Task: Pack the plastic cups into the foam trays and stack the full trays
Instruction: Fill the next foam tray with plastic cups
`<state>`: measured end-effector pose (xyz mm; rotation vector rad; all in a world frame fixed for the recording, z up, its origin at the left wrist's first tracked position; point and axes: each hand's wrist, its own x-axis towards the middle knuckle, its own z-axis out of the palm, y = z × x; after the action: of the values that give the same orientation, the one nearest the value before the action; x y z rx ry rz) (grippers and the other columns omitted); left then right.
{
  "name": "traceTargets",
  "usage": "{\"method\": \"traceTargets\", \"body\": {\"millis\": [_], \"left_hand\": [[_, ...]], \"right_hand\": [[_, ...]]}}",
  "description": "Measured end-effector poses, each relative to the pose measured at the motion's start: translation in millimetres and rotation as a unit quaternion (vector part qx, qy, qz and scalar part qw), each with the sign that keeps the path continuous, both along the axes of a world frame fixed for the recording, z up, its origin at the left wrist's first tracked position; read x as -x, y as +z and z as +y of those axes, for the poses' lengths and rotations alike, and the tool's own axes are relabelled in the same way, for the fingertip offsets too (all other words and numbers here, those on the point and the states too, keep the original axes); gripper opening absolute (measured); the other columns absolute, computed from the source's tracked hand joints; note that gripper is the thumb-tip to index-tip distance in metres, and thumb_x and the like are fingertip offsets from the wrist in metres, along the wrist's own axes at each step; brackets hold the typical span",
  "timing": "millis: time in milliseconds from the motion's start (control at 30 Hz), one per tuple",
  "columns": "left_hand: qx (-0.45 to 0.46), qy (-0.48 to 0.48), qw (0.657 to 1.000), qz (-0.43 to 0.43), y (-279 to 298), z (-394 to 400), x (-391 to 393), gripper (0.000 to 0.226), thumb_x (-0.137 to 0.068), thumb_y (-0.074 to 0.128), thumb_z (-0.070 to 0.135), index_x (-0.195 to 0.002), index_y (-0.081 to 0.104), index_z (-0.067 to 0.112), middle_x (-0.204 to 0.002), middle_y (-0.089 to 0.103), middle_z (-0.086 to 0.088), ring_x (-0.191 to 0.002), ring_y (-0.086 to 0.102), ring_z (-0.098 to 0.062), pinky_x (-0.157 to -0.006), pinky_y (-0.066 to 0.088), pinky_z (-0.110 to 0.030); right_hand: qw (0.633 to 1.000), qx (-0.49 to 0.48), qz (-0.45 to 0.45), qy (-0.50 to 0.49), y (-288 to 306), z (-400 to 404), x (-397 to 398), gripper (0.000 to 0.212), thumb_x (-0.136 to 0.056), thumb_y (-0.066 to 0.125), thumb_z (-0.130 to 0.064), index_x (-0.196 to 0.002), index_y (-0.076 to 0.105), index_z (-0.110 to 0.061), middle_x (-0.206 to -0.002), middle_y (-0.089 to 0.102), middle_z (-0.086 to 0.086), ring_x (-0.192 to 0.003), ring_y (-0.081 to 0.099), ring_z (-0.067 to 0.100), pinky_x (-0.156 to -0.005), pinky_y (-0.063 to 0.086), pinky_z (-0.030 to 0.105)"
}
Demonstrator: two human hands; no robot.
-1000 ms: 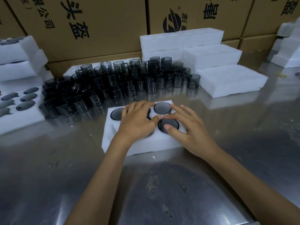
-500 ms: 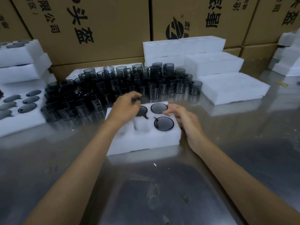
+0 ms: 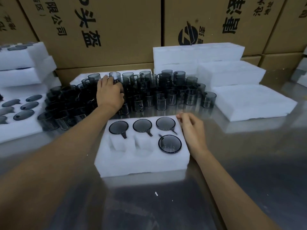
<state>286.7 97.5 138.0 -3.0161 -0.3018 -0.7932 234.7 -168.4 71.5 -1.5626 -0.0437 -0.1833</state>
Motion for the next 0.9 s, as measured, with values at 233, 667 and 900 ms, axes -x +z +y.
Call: {"method": "traceTargets", "body": {"millis": [233,667,900], "left_hand": [[0.101,-0.134,0.984,-0.067,5.5,-16.8,27.9,0.009,-0.092,0.061,0.010,-0.098,0.060,0.003,-0.119,0.055,-0.013,-0.112,0.051,-0.035,-0.094,0.045,-0.047],[0.265,-0.263,0.911,-0.176,6.5,-80.5,143.4,0.074,-0.073,0.086,0.027,-0.138,0.052,0.018,-0.117,0.039,0.009,-0.109,0.048,-0.003,-0.097,0.047,-0.024],[0.358,-0.264,0.877,-0.184,1.9,-83.1,178.8,0.064,-0.060,0.088,0.051,-0.109,0.058,0.024,-0.106,0.049,0.011,-0.098,0.056,-0.001,-0.080,0.045,-0.011]], "right_hand": [[1.000,-0.010,0.011,-0.021,-1.7,-2.4,-3.8,0.020,-0.094,0.055,-0.014,-0.083,0.072,-0.012,-0.079,0.073,0.000,-0.076,0.065,0.010,-0.075,0.055,0.031],[0.957,0.122,-0.262,0.029,45.3,16.9,64.1,0.054,-0.080,0.056,-0.007,-0.130,0.058,-0.026,-0.122,0.063,-0.010,-0.115,0.054,0.003,-0.095,0.042,0.014],[0.903,0.233,-0.360,0.041,36.3,43.9,88.2,0.063,-0.081,0.066,-0.027,-0.141,0.048,-0.022,-0.129,0.055,-0.013,-0.116,0.053,0.008,-0.092,0.050,0.036]]}}
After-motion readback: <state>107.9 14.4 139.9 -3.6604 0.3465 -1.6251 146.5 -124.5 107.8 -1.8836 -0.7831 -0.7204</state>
